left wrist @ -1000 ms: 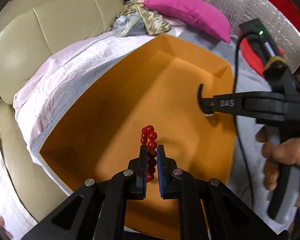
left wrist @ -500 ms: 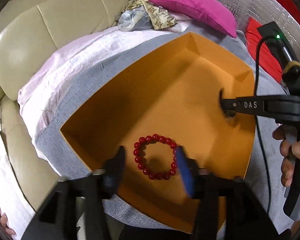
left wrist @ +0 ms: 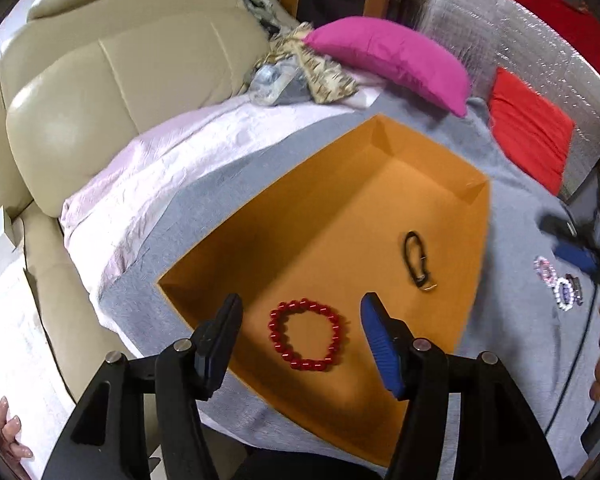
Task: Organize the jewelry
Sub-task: 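Grasp the pink-white beaded bracelet with the left tool while the right tool grasps the metal bangle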
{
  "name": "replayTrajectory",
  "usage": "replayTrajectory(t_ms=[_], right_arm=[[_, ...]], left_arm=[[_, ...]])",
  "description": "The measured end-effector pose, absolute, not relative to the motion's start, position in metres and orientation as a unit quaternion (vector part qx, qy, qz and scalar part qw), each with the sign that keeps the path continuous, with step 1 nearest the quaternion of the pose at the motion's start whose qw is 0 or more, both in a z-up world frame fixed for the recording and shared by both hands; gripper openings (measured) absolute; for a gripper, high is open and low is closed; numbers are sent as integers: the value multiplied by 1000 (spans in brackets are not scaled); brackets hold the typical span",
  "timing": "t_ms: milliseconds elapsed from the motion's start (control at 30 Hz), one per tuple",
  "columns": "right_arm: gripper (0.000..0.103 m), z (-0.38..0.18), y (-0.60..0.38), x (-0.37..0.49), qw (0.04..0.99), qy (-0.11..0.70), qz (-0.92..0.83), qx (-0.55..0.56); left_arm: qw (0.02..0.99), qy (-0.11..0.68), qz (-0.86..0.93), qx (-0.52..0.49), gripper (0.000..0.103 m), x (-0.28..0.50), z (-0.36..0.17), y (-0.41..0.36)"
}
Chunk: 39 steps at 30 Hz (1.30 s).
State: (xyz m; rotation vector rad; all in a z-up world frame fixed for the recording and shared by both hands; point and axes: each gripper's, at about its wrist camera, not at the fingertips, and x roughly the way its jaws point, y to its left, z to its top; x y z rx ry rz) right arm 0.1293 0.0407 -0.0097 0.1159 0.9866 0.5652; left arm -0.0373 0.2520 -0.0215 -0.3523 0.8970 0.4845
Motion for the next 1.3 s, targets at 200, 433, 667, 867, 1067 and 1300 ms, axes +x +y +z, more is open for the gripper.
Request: replayTrajectory(t_ms=[200, 433, 667, 867, 1067, 1300], right_arm=[[77, -38, -118, 139, 855, 481, 158, 112], [73, -59, -250, 167, 845, 500, 55, 182], [50, -74, -277, 221, 842, 513, 31, 166], [38, -84, -260, 279, 839, 533, 25, 110], [15, -104, -244, 302, 830, 554, 22, 58], [2, -96, -247, 286, 841, 539, 23, 48]], left_arm=[[876, 412, 201, -147, 66, -21, -4, 208], [888, 427, 136, -103, 66, 20, -2, 139], [884, 454, 90, -68, 66, 39, -22, 89], [880, 466, 76, -58, 66, 49, -35, 75], [878, 470, 70, -64, 66, 64, -41, 73], [879, 471, 46, -57, 66, 94, -41, 56]])
